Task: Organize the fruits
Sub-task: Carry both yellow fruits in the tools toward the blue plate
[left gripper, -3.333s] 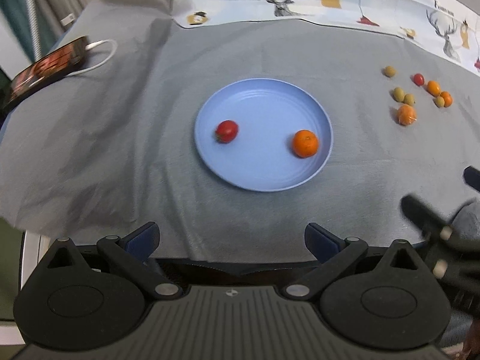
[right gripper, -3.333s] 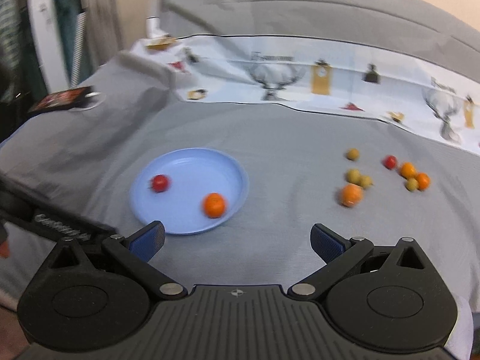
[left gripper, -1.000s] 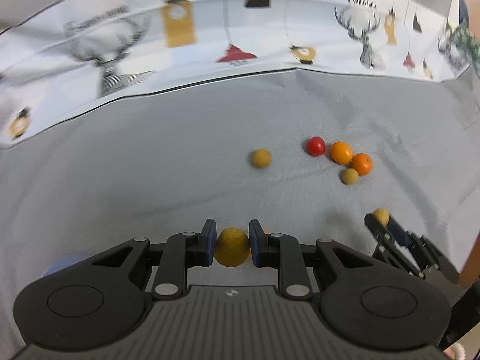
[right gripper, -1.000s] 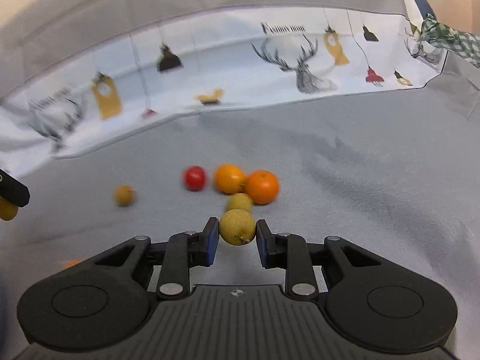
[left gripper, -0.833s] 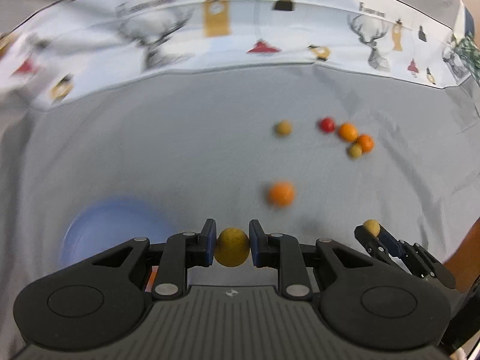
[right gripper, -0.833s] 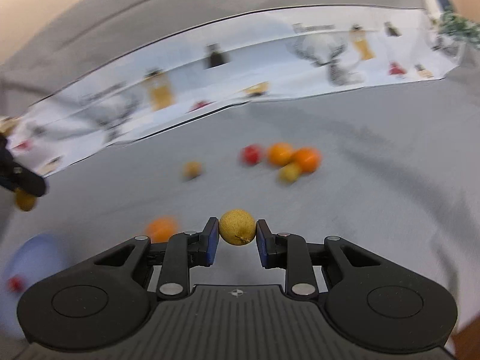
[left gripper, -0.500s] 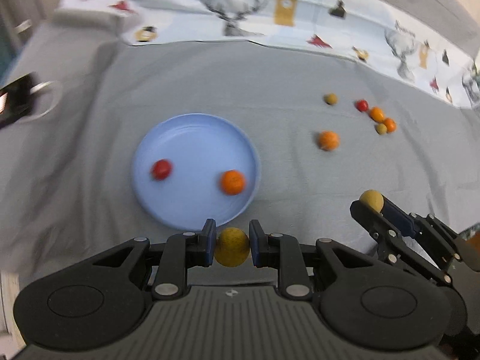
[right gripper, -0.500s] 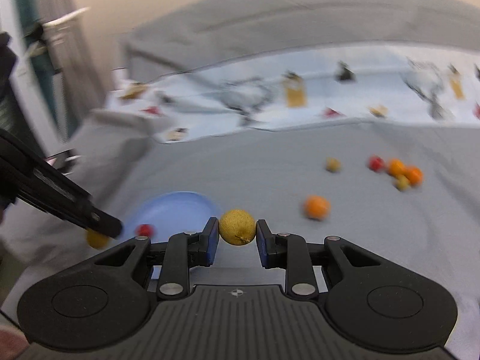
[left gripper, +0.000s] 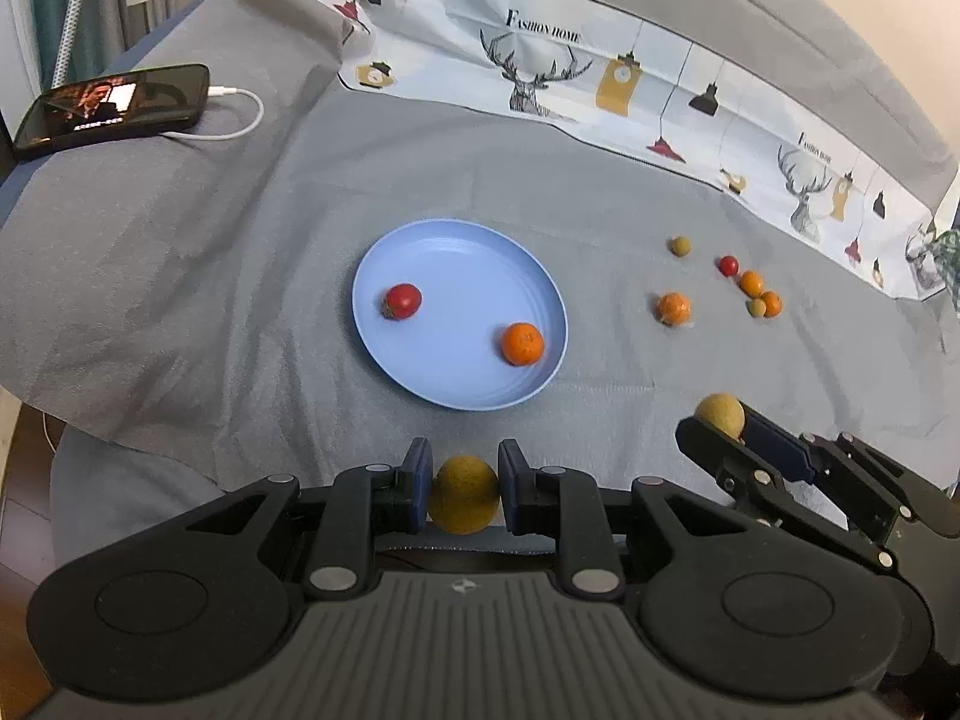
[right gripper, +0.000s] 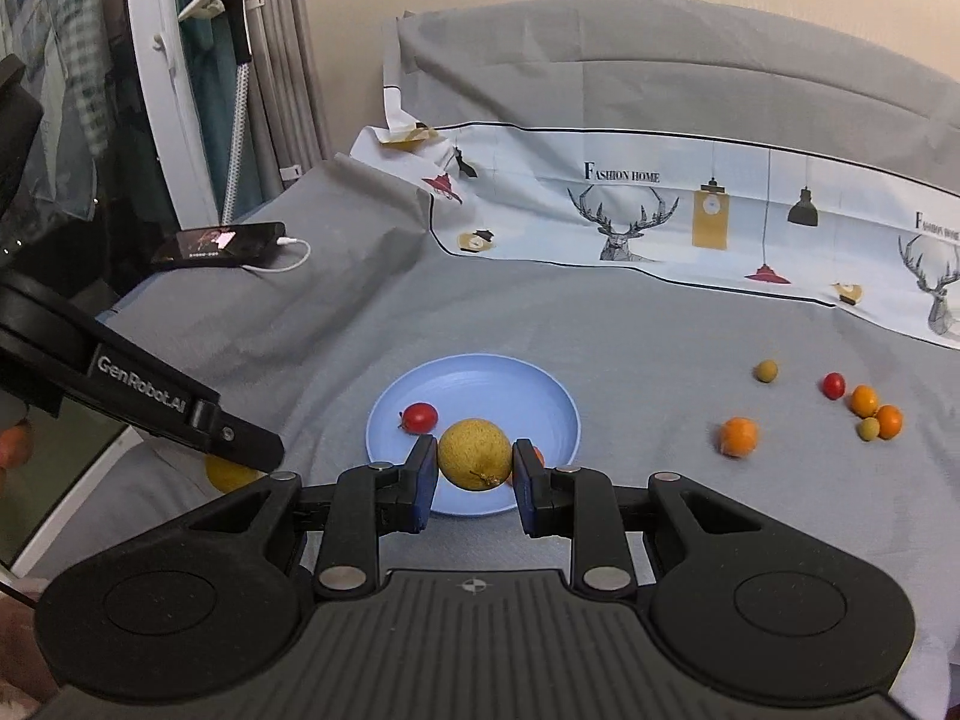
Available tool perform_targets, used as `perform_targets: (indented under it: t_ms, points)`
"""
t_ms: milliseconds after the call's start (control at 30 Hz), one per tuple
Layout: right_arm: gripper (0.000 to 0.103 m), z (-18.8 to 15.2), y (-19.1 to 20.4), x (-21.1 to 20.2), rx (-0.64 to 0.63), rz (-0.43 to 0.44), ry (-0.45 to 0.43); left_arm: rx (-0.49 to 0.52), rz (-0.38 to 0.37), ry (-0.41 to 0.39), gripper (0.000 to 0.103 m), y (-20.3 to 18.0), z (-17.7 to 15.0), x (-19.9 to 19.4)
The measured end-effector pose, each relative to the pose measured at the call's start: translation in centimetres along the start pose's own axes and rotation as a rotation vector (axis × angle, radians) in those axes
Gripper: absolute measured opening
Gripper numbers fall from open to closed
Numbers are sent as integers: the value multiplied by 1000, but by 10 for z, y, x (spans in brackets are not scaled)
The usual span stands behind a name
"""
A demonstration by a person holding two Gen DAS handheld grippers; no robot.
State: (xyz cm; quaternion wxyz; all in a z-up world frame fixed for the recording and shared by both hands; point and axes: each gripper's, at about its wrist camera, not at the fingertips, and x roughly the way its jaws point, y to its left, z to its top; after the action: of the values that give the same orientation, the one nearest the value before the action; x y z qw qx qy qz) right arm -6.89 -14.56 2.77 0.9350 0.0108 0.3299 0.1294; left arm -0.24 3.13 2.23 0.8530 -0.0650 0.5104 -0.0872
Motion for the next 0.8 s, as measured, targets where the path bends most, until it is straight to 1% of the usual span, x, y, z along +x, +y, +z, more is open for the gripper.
perform_targets:
  t_ms: [200,333,600,800]
  points:
    - [28,1,9,0,-39,-23,7,-12,-23,-27,26,5,2,-3]
    - [28,1,13,2,-60,-25,16,-17,-27,-29,26,7,4,-4]
    - [28,1,12,8,-59,-22,37,-22,-15,-27,25,9,10,2]
    - [28,2,8,19,-46,-23,56,-17,-2,-22,26,9,22,10]
